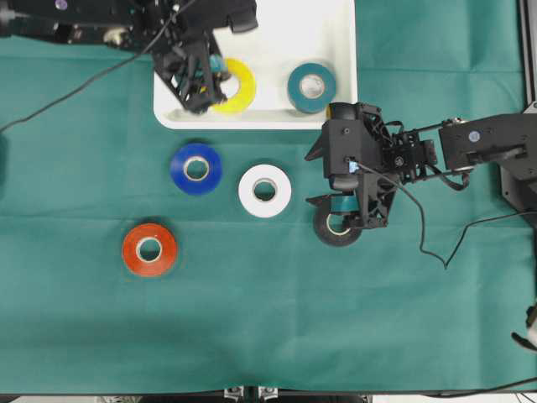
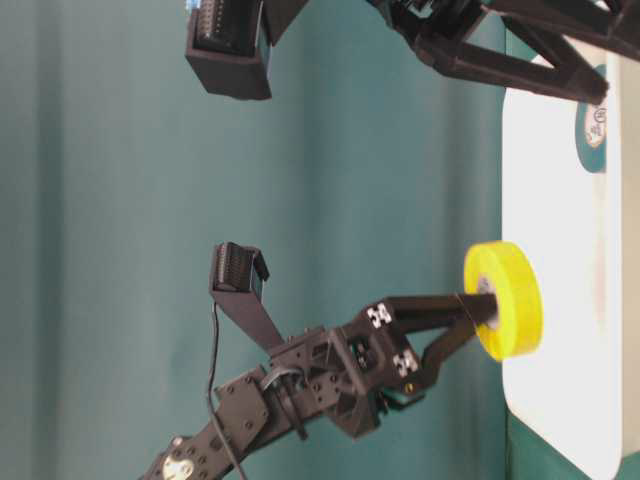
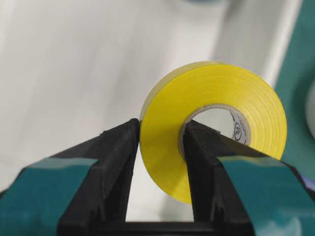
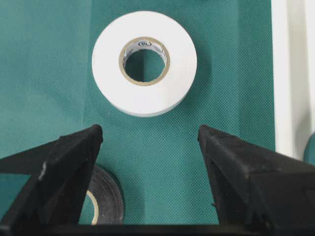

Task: Put the tape alternately from left to right into the white case.
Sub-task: 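Lift the yellow tape and carry it into the white case, then open the left gripper to release the yellow tape, withdraw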

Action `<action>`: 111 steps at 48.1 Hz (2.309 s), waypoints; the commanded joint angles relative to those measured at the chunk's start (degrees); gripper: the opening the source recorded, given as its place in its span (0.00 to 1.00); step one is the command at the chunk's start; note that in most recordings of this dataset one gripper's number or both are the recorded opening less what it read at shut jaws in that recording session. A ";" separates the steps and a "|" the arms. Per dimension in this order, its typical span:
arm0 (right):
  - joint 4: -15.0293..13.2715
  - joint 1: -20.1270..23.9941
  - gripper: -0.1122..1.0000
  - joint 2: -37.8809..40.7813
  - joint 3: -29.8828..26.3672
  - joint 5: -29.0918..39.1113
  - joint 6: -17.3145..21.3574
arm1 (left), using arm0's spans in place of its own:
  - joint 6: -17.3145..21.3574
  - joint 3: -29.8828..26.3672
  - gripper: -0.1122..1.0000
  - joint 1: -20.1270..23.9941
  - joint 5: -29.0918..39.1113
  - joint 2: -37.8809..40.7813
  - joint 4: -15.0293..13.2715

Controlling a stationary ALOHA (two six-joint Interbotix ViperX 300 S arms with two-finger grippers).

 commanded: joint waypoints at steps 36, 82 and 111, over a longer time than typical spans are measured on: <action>-0.18 0.09 0.83 -0.53 -0.88 -2.55 0.09 | 14.94 -13.27 0.07 9.76 -3.16 12.48 -0.26; -0.18 0.09 0.83 -0.53 0.09 -3.87 0.44 | 17.14 -10.81 0.89 9.67 -7.91 10.99 -0.35; -0.18 0.09 0.83 -0.53 -0.09 -3.87 0.35 | 16.88 0.79 0.88 -2.99 -7.82 0.44 -0.62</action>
